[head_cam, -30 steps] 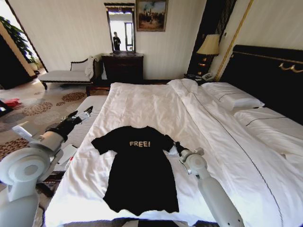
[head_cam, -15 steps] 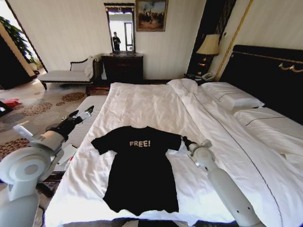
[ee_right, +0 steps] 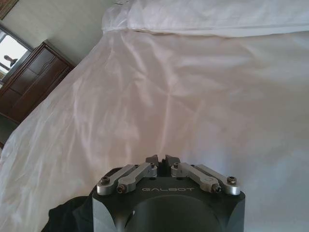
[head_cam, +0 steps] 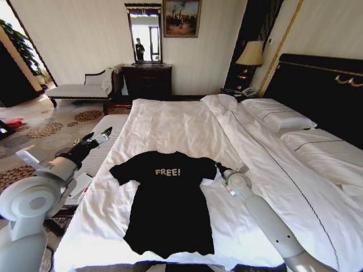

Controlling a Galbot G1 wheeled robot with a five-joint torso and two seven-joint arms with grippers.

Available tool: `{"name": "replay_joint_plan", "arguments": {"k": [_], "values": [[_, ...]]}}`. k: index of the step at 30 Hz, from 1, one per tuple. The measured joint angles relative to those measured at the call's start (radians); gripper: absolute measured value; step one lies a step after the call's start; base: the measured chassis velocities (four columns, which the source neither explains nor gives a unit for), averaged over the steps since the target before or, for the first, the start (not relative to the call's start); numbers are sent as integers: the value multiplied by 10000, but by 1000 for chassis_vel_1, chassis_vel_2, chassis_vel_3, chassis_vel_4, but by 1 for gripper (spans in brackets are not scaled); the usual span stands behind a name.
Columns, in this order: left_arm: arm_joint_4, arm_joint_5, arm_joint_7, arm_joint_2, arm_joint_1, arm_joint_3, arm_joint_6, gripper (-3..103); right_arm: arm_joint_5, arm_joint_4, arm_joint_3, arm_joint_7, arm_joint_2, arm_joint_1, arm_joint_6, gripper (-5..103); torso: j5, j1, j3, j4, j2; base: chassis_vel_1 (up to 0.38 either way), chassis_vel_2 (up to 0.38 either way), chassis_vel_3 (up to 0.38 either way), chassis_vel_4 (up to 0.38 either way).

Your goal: Fold the clothes on the bed.

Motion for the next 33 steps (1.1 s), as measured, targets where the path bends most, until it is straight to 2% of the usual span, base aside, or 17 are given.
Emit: {"name": "replay_joint_plan", "arguments": {"k": [2,3,5,8,12,15,16,17,19,20,22,24,26,28,31,32,33], "values": [[27,131,0,-116,57,97,0,100,-117,-18,58,-1,-25,-37,-1,-1,-1,1,0,1,0,0,0,0,0],[37,213,0,-181,106,141,0,100,-183,9,84,5,-31,-71,-10,4,0,1,0,0,0,0,0,0,0],[39,262,-2,-221,141,163,0,100,-235,47,109,11,-33,-101,-17,4,0,1,0,0,1,0,0,0,0],[43,816,-222,-638,773,372,113,100,-380,594,416,109,-35,-410,-40,20,2,0,0,-1,0,0,0,0,0],[-49,1018,-576,-945,1877,535,377,100,-493,1307,852,207,-76,-737,42,30,-1,0,0,1,0,0,0,0,0],[-167,655,-697,-951,2706,472,590,100,-502,1769,1151,221,-204,-897,92,41,-5,-1,-1,1,1,0,0,0,0],[-244,2,-812,-820,3365,269,899,100,-474,2075,1357,229,-358,-985,110,47,-1,-1,-2,3,1,0,0,0,0],[-244,2,-812,-820,3365,269,899,100,-474,2075,1357,229,-358,-985,110,47,-1,-1,-2,3,1,0,0,0,0],[-219,-1073,-961,-416,4337,-127,1139,100,-322,2469,1673,248,-617,-1086,119,57,0,-2,-3,2,2,0,0,0,0],[-165,-1139,-938,-283,4572,-184,1148,100,-248,2568,1762,261,-689,-1108,116,63,-1,-2,-3,2,2,0,0,0,0],[-108,-1122,-857,-154,4770,-209,1165,100,-200,2626,1829,272,-731,-1121,110,63,-1,-2,-3,2,2,0,0,0,0],[105,-561,-319,216,5209,-80,1168,100,-86,2739,1979,352,-809,-1125,88,79,-1,-1,-3,2,1,0,0,0,0],[179,-264,-83,349,5332,-3,1168,100,-64,2751,1994,391,-813,-1125,80,79,-3,-1,-2,0,2,0,0,0,0],[432,1147,1270,878,5846,121,1072,100,-41,2807,2020,482,-824,-1125,56,90,0,-1,-2,0,1,0,0,0,0],[1021,3754,3676,1932,6585,105,4,100,-23,2950,2053,601,-828,-1167,-3,100,-1,-1,-1,4,2,0,0,0,0],[1021,3754,3676,1932,6585,105,4,100,-23,2950,2053,601,-828,-1167,-3,100,-1,-1,-1,4,2,0,0,0,0],[1164,4122,4081,2184,6685,92,-256,100,-18,2974,2076,623,-826,-1171,-11,100,-1,-2,-1,3,1,0,0,0,0]]}}
